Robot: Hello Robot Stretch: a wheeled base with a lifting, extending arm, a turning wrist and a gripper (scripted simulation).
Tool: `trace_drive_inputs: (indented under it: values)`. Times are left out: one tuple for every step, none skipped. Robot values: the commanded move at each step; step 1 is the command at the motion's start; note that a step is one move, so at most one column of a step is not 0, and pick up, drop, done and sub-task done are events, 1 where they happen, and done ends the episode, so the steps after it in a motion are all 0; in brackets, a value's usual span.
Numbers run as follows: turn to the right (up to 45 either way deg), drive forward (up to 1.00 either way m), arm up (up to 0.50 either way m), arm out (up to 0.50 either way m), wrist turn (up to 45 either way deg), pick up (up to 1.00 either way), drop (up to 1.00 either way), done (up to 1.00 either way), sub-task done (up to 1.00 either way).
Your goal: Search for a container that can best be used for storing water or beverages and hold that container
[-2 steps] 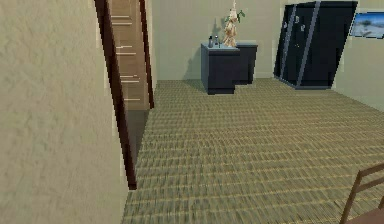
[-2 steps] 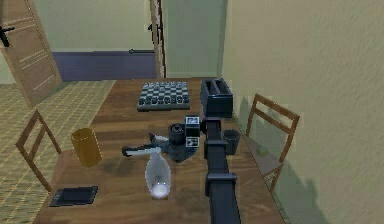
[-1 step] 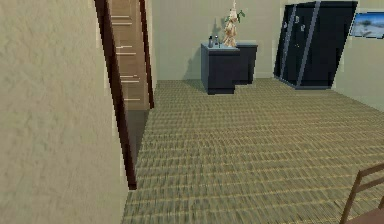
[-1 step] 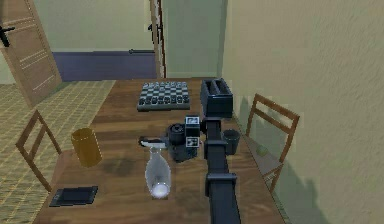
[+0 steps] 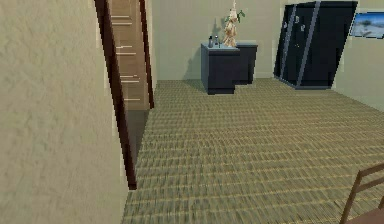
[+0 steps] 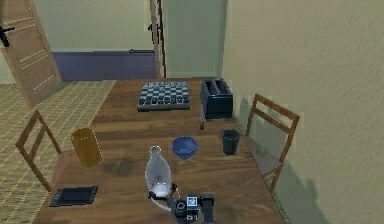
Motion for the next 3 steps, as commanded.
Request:
trace_drive_inputs:
  values:
    - [0.0, 0.0, 0.0, 0.0, 0.0, 1.0, 0.0, 0.0, 0.0]
    - [0.0, 0.0, 0.1, 0.0, 0.0, 0.0, 0.0, 0.0, 0.0]
    - [0.0, 0.0, 0.0, 0.0, 0.0, 0.0, 0.0, 1.0, 0.0]
